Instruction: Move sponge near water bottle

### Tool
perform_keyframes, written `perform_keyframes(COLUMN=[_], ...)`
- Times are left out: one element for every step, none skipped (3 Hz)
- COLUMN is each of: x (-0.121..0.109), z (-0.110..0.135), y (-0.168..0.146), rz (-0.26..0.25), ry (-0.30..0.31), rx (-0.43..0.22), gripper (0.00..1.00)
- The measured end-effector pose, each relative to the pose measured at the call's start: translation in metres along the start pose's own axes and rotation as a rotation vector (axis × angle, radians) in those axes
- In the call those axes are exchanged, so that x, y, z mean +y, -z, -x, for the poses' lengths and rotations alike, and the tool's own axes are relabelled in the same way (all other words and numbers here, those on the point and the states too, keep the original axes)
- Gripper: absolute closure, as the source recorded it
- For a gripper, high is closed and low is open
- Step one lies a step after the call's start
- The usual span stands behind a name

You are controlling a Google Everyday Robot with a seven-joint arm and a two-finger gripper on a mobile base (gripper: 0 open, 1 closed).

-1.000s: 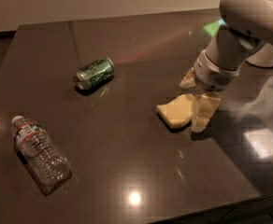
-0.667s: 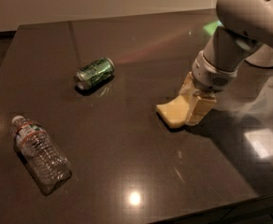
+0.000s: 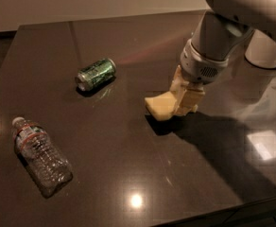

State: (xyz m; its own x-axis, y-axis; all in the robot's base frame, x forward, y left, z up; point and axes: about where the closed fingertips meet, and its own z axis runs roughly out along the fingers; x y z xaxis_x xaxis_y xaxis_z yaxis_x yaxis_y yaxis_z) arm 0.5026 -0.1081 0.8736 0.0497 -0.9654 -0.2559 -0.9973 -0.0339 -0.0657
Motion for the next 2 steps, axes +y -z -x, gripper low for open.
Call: perform_keyframes(x=[0.0, 0.005], z=[0.036, 0.068], y=[0.003, -0.003], rz=[0.0, 0.01], ry=[0.031, 0.061], rx=[-0.016, -0.036], gripper=[1.0, 1.0])
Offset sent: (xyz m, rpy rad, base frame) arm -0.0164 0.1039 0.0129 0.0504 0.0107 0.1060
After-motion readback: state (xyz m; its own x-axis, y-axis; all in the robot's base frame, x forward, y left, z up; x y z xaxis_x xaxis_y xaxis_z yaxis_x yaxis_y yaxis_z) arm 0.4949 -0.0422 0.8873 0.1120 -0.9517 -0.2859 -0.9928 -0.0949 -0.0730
